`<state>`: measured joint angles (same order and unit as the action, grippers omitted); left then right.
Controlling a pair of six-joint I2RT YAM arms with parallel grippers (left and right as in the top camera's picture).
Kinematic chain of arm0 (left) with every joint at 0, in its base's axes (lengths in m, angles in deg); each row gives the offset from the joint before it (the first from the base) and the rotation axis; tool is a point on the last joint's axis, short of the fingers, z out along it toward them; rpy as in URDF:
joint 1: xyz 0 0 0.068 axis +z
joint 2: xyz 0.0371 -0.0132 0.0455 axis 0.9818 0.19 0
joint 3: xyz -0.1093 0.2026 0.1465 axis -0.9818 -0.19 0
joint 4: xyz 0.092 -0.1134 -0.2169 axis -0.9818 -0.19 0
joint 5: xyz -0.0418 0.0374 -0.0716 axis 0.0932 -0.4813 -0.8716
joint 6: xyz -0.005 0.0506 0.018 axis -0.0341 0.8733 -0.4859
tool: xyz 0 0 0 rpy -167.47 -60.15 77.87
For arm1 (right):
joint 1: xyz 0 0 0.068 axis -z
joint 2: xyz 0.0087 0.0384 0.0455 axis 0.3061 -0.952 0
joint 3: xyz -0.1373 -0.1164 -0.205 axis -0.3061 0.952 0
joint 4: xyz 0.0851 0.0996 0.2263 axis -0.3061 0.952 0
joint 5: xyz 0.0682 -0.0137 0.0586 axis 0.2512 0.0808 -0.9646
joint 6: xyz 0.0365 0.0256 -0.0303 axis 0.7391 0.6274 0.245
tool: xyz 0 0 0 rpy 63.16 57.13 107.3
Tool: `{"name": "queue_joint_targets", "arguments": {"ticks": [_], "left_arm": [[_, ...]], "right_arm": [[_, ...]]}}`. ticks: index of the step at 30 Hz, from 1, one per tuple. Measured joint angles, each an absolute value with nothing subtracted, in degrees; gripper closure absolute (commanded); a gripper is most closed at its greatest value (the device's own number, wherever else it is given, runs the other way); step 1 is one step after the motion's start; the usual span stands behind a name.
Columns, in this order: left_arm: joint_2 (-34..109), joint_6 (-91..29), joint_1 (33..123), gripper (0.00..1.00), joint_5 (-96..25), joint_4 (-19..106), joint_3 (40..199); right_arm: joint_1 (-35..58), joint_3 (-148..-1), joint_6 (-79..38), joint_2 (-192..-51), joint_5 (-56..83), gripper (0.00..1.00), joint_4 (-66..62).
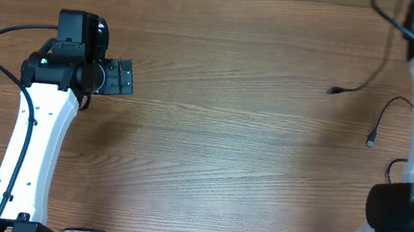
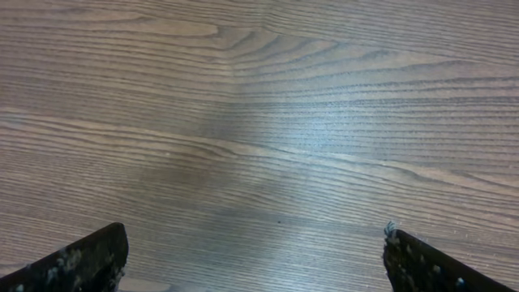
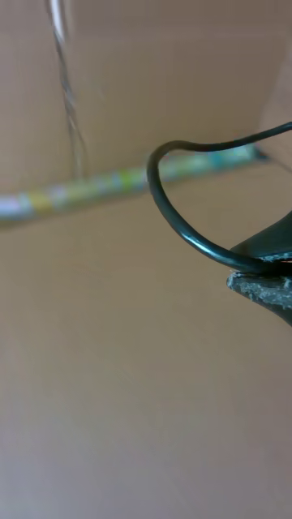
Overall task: Untangle cables
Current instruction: 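Lift the black cable and carry it to the upper right corner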
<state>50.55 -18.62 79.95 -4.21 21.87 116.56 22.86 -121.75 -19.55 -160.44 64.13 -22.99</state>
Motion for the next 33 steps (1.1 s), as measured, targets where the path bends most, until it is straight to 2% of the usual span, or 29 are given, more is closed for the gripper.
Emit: {"name": "queue_joint_targets", "arguments": {"ticks": [8,19,33], "left_arm": [[50.5,-18.6,80.0,0.00,-4.2,21.9,116.6],[50.6,-18.6,80.0,0.01,-4.2,21.9,116.6],[50.6,-18.6,80.0,0.00,-4.2,21.9,116.6]], "right_arm": [[30.9,-121.7,-18.1,-160.4,64.9,0.96,-28.7],[31.3,-121.7,-13.8,-161.1,62.5,0.96,-28.5],[33.4,-121.8,-13.3,-172.2,59.3,0.96,-12.6]]}}
